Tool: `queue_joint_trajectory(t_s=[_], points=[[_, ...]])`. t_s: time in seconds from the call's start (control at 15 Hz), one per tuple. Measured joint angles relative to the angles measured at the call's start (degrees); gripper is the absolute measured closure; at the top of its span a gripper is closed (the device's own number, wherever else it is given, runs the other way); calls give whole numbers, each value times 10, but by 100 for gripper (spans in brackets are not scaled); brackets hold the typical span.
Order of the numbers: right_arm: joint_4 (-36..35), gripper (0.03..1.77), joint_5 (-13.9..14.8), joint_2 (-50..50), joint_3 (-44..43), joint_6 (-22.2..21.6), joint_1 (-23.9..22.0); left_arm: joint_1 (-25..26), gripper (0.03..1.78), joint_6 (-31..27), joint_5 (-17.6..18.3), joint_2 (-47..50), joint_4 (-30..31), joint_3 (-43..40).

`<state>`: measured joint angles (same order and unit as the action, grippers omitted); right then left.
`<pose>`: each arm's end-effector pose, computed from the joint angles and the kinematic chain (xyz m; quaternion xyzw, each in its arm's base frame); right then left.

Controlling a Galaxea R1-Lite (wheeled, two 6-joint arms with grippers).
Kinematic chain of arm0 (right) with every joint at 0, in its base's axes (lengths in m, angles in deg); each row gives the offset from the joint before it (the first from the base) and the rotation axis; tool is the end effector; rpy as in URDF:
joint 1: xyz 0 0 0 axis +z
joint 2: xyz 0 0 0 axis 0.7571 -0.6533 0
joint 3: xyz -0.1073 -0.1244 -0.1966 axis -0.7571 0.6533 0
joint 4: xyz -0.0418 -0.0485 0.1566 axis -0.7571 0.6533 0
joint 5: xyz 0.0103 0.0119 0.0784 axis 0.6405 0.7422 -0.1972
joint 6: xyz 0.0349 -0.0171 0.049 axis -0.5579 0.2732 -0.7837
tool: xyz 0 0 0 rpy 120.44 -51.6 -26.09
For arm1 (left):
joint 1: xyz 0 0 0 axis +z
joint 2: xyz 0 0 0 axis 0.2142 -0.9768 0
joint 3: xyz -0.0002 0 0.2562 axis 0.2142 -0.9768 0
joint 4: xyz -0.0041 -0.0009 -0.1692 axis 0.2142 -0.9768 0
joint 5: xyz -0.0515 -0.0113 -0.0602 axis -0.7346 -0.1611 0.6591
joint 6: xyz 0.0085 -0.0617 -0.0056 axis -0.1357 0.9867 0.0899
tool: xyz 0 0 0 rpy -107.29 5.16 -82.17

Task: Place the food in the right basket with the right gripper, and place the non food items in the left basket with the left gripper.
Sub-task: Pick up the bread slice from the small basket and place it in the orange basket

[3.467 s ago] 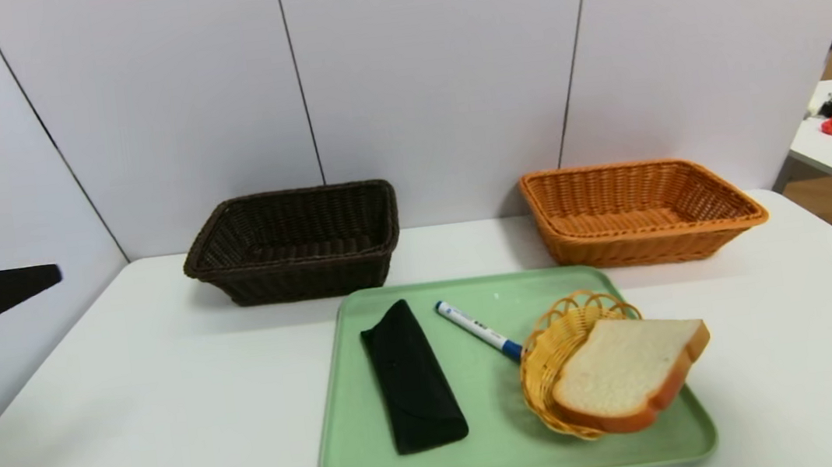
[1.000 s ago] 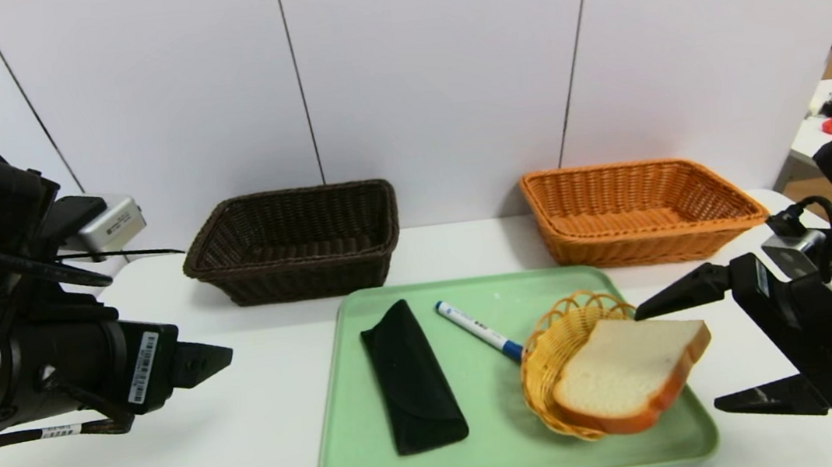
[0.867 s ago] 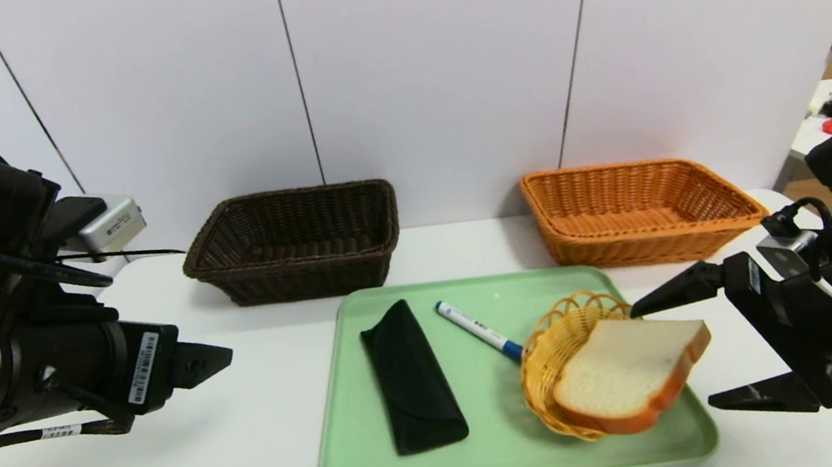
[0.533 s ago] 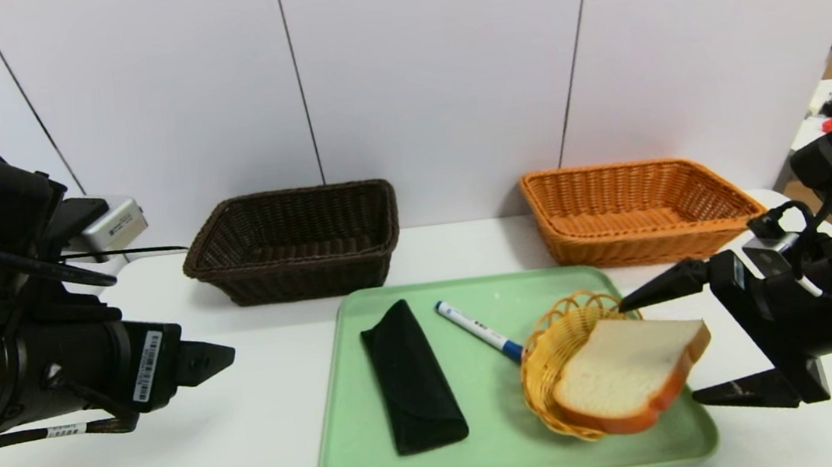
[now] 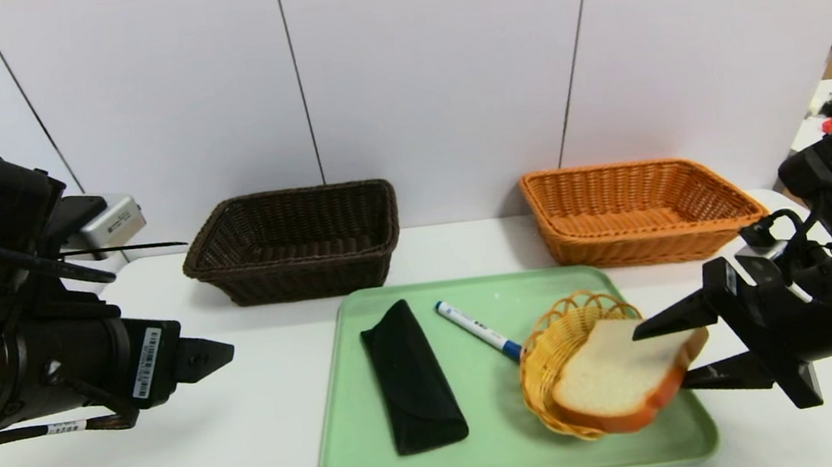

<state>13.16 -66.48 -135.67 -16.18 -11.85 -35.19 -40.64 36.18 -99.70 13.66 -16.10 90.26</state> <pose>0.2127 0.0848 0.1253 0.4716 0.5555 0.0575 0.6825 0.1901 -0.0820 0.1894 0.0434 0.3499 -0.0584 0.9339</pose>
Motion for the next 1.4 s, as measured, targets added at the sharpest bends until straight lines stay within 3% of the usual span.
queue_joint_trajectory(t_s=[0.07, 0.13, 0.2, 0.8, 1.07, 1.4], points=[[0, 107, -6, 0, 0, 1, 0, 0, 12, 0, 0, 0, 0, 0], [0, 163, -9, -1, 0, 1, 0, 0, 12, 0, 0, 1, 0, 0], [0, 175, -10, -1, 0, 1, 0, 0, 12, 0, 0, 1, 0, 0], [3, 175, -29, 8, -3, 10, 0, 1, 12, 6, -1, 4, -1, -1], [38, 175, -52, 81, -14, 9, 1, 4, 12, 9, -2, 7, -1, -5], [89, 175, -58, 209, -50, 9, 6, 5, 12, 9, -1, 7, -1, -6]])
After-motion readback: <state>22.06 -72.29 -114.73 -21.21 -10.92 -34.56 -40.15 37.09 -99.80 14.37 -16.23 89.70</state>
